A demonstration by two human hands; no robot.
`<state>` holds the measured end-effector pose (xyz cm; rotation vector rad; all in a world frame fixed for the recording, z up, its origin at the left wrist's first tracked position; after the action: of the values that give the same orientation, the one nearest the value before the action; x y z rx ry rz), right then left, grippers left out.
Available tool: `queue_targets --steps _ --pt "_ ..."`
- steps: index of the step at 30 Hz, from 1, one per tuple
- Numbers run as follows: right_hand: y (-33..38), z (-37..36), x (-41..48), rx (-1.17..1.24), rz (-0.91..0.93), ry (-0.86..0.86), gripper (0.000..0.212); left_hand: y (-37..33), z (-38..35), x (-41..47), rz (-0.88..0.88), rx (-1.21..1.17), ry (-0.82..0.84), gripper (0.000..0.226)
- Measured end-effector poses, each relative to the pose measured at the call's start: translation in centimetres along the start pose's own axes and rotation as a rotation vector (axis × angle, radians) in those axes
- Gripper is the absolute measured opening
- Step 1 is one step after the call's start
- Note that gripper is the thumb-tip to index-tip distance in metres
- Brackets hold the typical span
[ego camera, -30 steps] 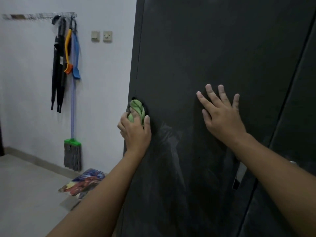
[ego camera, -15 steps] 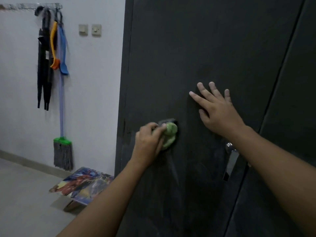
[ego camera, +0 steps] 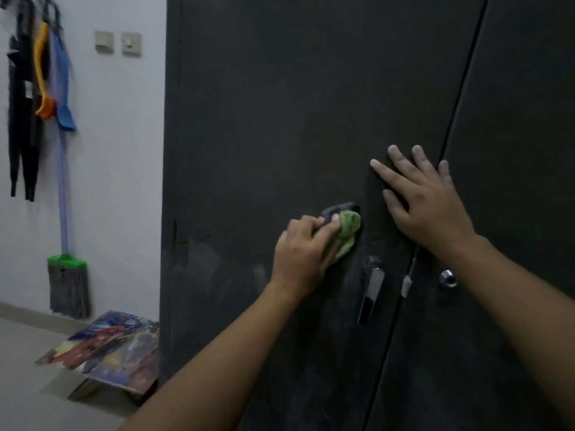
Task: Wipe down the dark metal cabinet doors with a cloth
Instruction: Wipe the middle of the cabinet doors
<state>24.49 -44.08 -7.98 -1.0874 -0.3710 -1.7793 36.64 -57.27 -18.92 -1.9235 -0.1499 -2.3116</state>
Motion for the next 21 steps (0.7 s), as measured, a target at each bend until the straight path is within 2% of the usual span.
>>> queue_targets --steps 4,6,8,12,14,16,21 --pt "0.2 0.4 0.3 0.084 0.026 0.012 0.057 -2.1 -1.6 -1.4 -0.255 0.153 0.026 0.033" --pt "-0.1 0.9 0.1 0.100 0.056 0.033 0.057 -1.8 -1.1 -0.4 -0.322 0.185 0.031 0.029" --pt "-0.4 1.3 -0.1 0.139 0.068 0.067 0.056 -0.9 0.0 2.1 -0.237 0.166 0.001 0.028" --pt "-1.5 2.2 -1.0 0.217 0.049 0.046 0.055 -0.3 1.2 7.6 0.188 0.023 -0.132 0.033" --pt "-3.0 2.8 -1.7 0.260 -0.014 -0.007 0.057 -1.8 0.7 8.9 0.213 -0.004 -0.151 0.032" --pt "-4.4 3.2 -2.4 0.286 -0.066 -0.038 0.058 -3.6 -0.5 9.0 0.128 0.014 -0.094 0.035" --pt "-5.8 3.5 -4.1 0.334 -0.105 -0.055 0.061 -8.6 -3.7 5.4 -0.250 0.114 0.102 0.040"
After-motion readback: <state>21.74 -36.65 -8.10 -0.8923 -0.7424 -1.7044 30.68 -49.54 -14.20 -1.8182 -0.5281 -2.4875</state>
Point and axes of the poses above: each hand's wrist, its own x-axis towards the middle knuckle, its own z-axis out of the back of the hand, y = z × x, the point moved 7 cm from there along x, towards the middle knuckle, and after that the axes turned 1 degree about -x, right-handed, at the moved point
